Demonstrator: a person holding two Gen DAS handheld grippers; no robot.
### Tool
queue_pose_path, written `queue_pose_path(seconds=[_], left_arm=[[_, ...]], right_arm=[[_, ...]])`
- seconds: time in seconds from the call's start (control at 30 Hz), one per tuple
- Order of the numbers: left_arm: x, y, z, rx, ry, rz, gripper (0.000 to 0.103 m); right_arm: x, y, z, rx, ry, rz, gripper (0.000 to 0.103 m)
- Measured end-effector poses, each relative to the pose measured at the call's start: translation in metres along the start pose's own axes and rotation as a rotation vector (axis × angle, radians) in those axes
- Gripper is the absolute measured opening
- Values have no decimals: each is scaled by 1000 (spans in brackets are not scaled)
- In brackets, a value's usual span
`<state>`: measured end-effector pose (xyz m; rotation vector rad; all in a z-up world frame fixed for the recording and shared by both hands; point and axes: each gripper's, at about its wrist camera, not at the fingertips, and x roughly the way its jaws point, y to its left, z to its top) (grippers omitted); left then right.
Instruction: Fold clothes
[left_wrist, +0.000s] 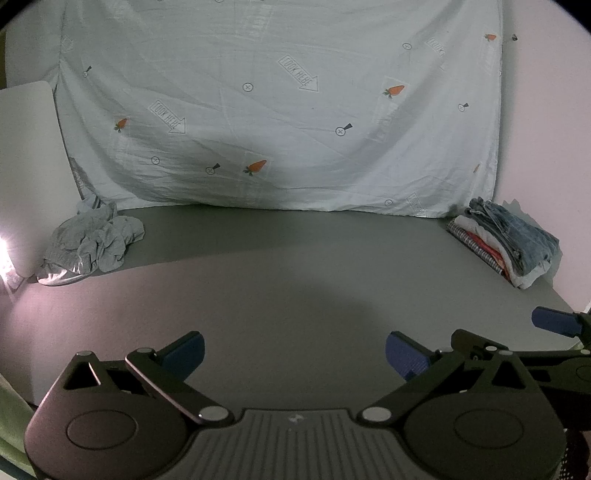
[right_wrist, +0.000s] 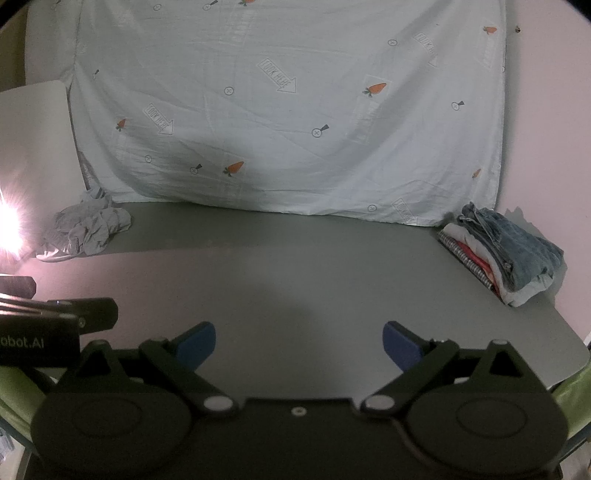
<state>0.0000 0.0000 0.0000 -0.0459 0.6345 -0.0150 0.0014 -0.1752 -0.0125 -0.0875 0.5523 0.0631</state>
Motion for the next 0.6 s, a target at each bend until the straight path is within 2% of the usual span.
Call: queue_pose_path(seconds=[0.6], left_arm=[[1,5,-1,0,2,-3,103]], right_arm=[[-3,6,1,-4,-4,-5,98]])
